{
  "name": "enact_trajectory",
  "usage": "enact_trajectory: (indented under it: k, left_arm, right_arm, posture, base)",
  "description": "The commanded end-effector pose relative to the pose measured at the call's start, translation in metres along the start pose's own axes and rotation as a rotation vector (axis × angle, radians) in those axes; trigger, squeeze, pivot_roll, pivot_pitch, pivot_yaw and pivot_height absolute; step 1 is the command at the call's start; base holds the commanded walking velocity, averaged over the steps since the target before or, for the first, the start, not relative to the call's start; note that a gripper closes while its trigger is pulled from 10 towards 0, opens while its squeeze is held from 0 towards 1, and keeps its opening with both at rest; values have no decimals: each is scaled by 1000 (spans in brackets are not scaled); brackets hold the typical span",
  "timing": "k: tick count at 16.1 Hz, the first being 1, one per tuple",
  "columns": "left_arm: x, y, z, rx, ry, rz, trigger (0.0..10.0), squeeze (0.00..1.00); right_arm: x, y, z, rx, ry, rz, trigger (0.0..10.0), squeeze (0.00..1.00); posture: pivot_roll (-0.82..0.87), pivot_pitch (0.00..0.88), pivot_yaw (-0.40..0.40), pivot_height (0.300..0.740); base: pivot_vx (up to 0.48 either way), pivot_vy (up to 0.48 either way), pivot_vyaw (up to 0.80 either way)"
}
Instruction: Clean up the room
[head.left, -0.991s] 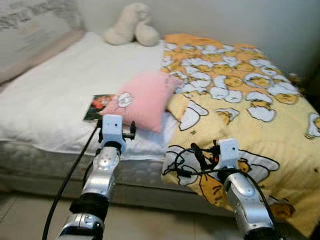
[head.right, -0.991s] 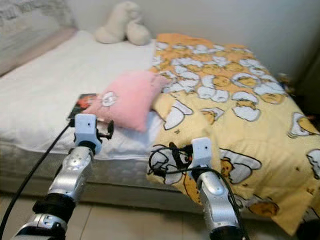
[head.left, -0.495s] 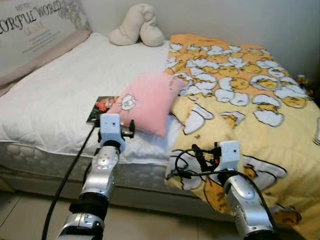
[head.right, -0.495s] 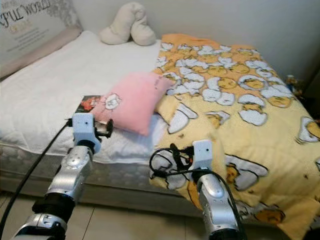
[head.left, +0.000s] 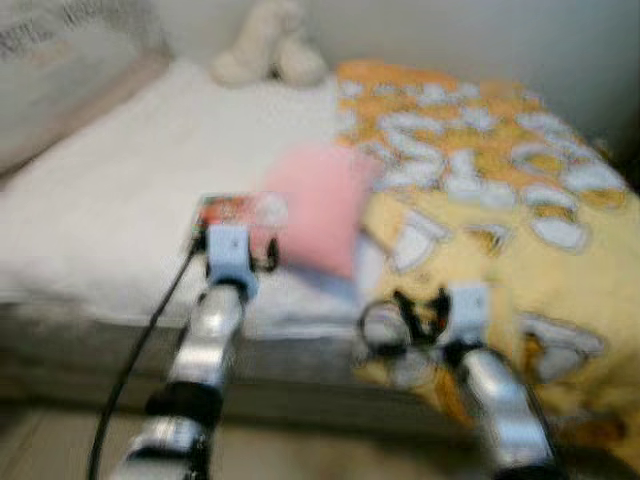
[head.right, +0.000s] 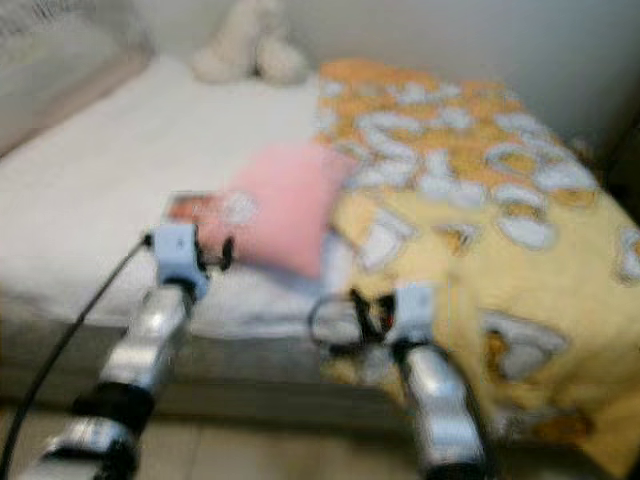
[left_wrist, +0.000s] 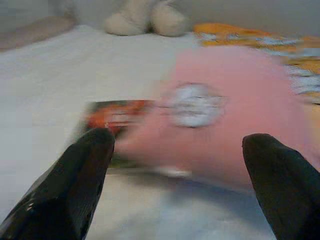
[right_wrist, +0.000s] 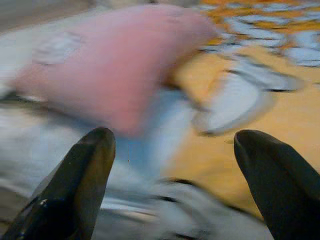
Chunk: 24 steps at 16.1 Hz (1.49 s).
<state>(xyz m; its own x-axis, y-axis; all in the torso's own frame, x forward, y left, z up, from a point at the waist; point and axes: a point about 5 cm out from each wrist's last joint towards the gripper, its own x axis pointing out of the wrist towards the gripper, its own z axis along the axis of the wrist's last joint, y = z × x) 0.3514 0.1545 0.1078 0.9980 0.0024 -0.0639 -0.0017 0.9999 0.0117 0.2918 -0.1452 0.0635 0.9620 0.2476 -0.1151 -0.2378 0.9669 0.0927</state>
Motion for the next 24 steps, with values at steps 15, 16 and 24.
enact_trajectory:
  k: [15,16,24]
  left_arm:
    - [3,-11,0,4,-18,-24,10000,0]
    - [3,-11,0,5,-19,-28,10000,0]
    - [11,-9,11,22,-51,-36,10000,0]
  right_arm:
    - [-5,-36,19,-79,-104,-265,10000,0]
    - [-5,-36,19,-80,-105,-266,10000,0]
    - [-7,-40,21,-89,-115,-295,10000,0]
  posture:
    - [59,0,6,740]
    - [59,0,6,740]
    - [52,0,8,740]
  base:
    - [318,0,0]
    - [458,0,0]
    - [448,0,0]
